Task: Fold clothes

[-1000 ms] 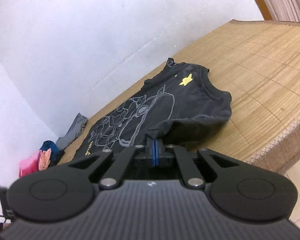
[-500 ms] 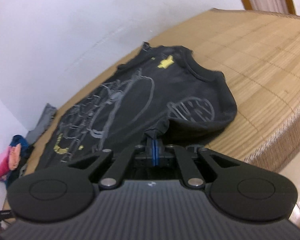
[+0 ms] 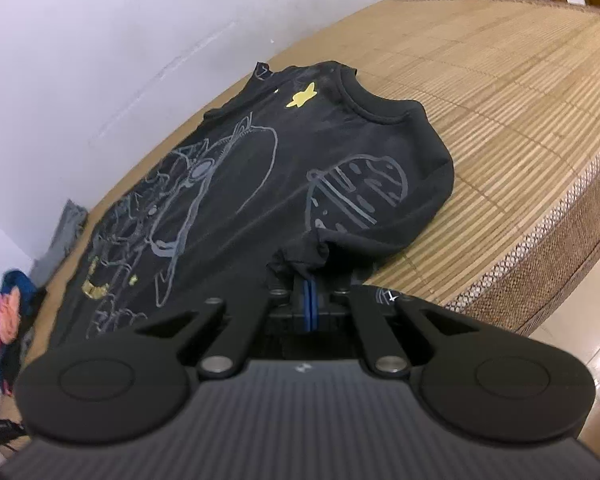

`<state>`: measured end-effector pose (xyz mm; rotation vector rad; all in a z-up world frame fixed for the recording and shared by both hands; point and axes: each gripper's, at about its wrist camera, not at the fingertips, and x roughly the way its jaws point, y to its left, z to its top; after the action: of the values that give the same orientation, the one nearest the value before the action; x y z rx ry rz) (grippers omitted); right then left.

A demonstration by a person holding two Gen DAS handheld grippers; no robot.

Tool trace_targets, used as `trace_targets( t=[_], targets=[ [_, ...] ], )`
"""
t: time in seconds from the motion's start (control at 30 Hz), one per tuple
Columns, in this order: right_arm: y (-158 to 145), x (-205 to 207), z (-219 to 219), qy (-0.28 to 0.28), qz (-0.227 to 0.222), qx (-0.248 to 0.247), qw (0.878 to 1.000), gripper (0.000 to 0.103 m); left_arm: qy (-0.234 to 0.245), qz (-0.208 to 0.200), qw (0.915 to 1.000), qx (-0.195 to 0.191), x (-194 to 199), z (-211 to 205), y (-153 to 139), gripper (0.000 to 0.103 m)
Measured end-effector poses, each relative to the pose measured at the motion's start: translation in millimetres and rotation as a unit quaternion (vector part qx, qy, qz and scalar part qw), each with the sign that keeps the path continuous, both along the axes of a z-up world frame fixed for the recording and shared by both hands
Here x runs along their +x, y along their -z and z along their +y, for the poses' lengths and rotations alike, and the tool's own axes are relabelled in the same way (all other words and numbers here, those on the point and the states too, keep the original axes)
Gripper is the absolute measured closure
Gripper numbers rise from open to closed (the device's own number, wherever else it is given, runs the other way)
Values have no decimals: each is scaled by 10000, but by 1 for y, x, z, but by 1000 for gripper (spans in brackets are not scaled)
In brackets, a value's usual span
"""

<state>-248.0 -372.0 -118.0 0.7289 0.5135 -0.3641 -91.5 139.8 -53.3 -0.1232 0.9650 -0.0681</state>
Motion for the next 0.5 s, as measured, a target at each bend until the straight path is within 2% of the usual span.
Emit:
trace_targets(
  t=[0.1, 0.23, 0.33, 0.43, 0.5],
  targets=[
    [-13, -15, -8, 153, -437, 220, 9987, 99, -394, -261, 9980, -412, -5, 5, -18, 99],
    [-32, -36, -32, 352, -1181, 665, 9901, 99, -945, -677, 9883, -989, -6, 10, -47, 99],
    [-42, -39, -45, 274, -1454, 757, 9861, 99, -1179, -953, 9826, -1068, 0, 3, -62, 99],
    [-45, -33, -59, 232, -1682, 1074, 9796, 99, -1418, -972, 9791, -1087, 13, -4, -66, 99],
    [-49, -21, -67, 184, -1705, 1065, 9794, 99, -1626, -902, 9757, -1161, 26, -8, -67, 99]
  ],
)
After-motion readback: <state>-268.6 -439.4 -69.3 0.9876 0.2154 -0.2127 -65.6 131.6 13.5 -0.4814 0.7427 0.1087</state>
